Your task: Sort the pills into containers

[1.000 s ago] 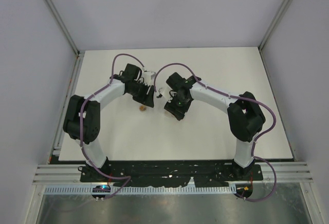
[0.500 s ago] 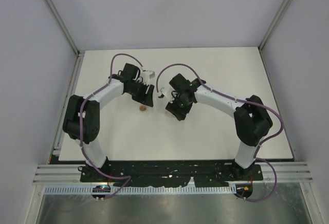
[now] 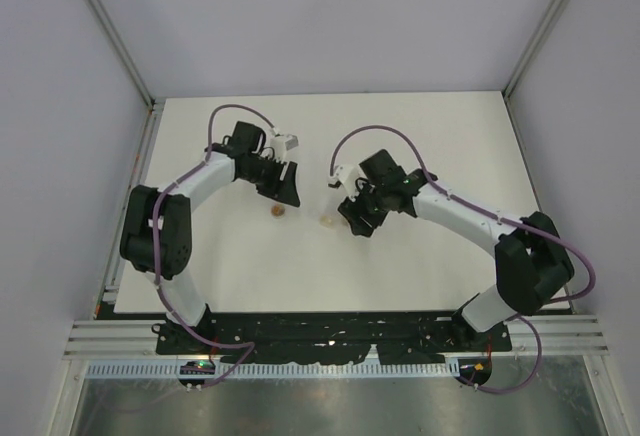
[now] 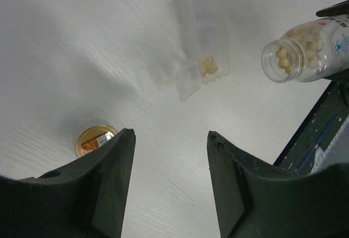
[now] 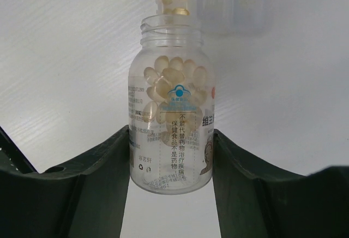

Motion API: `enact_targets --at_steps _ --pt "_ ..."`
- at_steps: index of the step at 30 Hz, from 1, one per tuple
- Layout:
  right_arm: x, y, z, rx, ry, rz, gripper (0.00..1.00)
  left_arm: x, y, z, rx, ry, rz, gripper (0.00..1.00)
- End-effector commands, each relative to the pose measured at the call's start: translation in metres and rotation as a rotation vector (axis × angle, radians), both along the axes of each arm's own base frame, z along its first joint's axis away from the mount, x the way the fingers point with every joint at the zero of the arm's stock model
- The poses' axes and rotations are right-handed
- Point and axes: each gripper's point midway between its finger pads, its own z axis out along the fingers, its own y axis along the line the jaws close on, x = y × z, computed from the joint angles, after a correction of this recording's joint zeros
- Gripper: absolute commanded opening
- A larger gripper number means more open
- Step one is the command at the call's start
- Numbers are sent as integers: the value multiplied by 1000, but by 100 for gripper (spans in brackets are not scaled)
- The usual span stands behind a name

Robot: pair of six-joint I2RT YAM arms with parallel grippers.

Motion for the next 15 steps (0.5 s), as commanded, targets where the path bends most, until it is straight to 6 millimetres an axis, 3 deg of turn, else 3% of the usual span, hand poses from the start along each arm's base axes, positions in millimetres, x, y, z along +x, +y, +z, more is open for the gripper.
enact_targets --at_steps 1,7,15 --pt "16 19 44 237 -129 5 6 -7 -15 45 -143 -71 -77 59" --pt "16 27 94 411 -240 35 6 5 -25 88 -207 -88 -27 60" --pt "12 34 153 555 -345 58 6 24 -49 124 -235 -30 61 61"
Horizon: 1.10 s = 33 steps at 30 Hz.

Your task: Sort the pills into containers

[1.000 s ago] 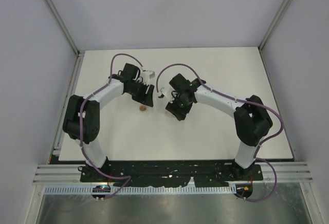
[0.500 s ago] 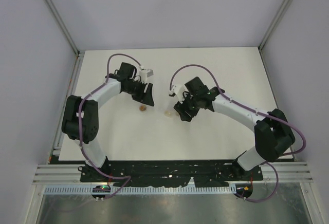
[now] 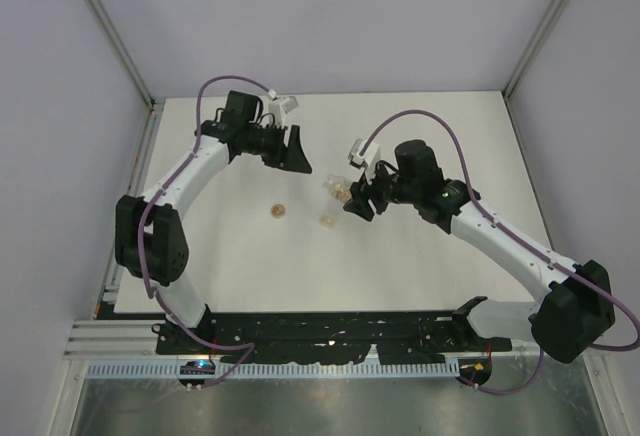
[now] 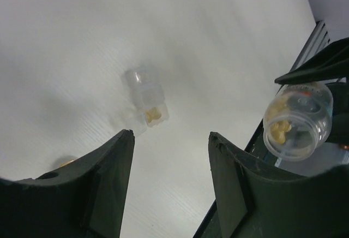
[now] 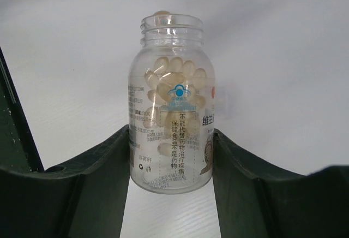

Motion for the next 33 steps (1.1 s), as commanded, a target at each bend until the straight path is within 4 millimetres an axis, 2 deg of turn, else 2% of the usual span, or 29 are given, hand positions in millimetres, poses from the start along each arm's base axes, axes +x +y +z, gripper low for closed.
enact_targets --at_steps 1,5,11,17,27,33 --pt "2 14 56 145 -109 33 5 2 -21 30 -53 49 19 60" --pt "0 16 65 172 -112 44 6 -5 -44 45 -93 78 -24 61" --pt "-1 17 70 185 -121 45 6 -20 -60 52 -108 86 -60 61" --pt "0 16 72 193 -134 39 5 -33 -59 53 -113 94 -66 61" --pt "-2 13 85 210 -161 32 5 -38 -53 40 -88 95 -62 61" --pt "2 12 75 182 -158 18 6 -43 -49 48 -91 57 -63 61"
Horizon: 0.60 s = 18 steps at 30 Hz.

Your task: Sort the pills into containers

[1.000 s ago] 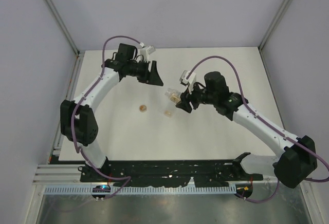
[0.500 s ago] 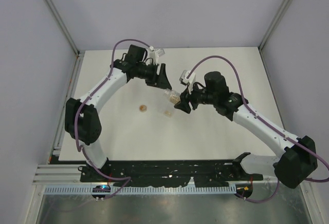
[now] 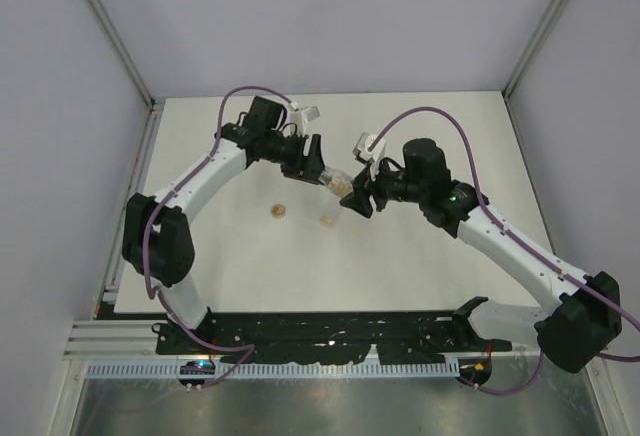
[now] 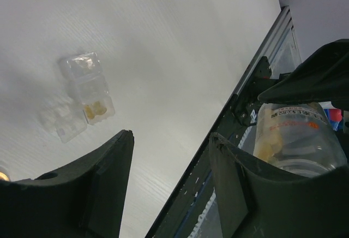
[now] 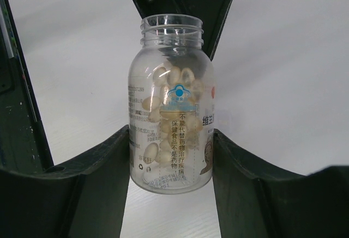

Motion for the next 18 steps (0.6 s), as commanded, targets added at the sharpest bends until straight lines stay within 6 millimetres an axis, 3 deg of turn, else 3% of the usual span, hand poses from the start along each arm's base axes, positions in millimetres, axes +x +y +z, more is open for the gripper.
enact_targets --at_steps 1,8,13,18 --pt "11 1 31 45 -101 -17 6 -10 2 39 -52 -111 -20 61" --pt "13 3 12 16 -64 -12 5 -13 6 56 -57 -169 -11 61" --pt "18 5 -6 -26 -19 -12 7 -18 5 58 -63 -170 -23 61" --pt "20 8 -12 -30 -1 -8 8 -27 -2 60 -70 -177 -58 61"
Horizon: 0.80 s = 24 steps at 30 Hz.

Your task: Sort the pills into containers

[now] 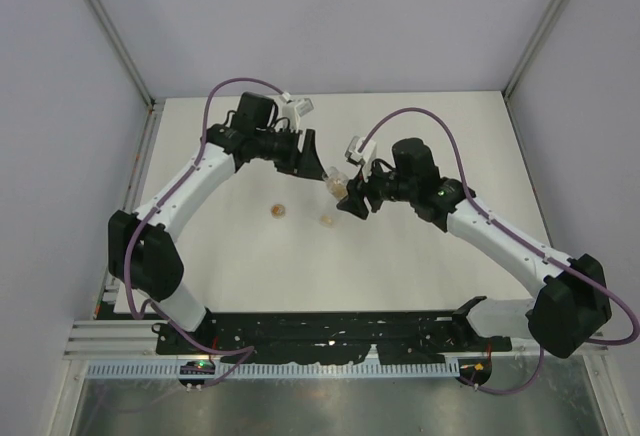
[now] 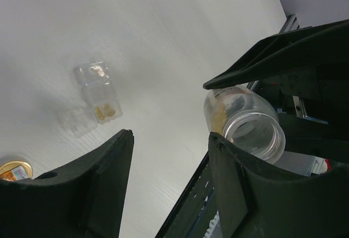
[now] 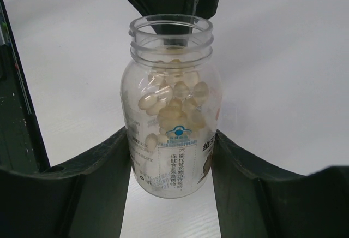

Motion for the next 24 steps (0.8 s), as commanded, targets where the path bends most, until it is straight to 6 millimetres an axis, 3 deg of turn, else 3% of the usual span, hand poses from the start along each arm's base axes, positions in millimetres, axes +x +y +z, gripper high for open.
enact_targets --at_steps 1,8,14,17,24 --pt "12 3 13 13 -42 -18 8 -22 -13 24 -58 -44 -85 61" --pt "10 -1 18 14 -65 -24 6 -17 -5 16 -8 -73 -60 61" --pt "-2 -9 14 -22 -58 0 6 9 33 -5 111 -121 43 65" --pt "-10 -11 7 -39 -35 21 5 17 58 -35 229 -147 82 68" --pt "-19 -13 -21 -71 33 43 6 25 84 -97 413 -109 138 74"
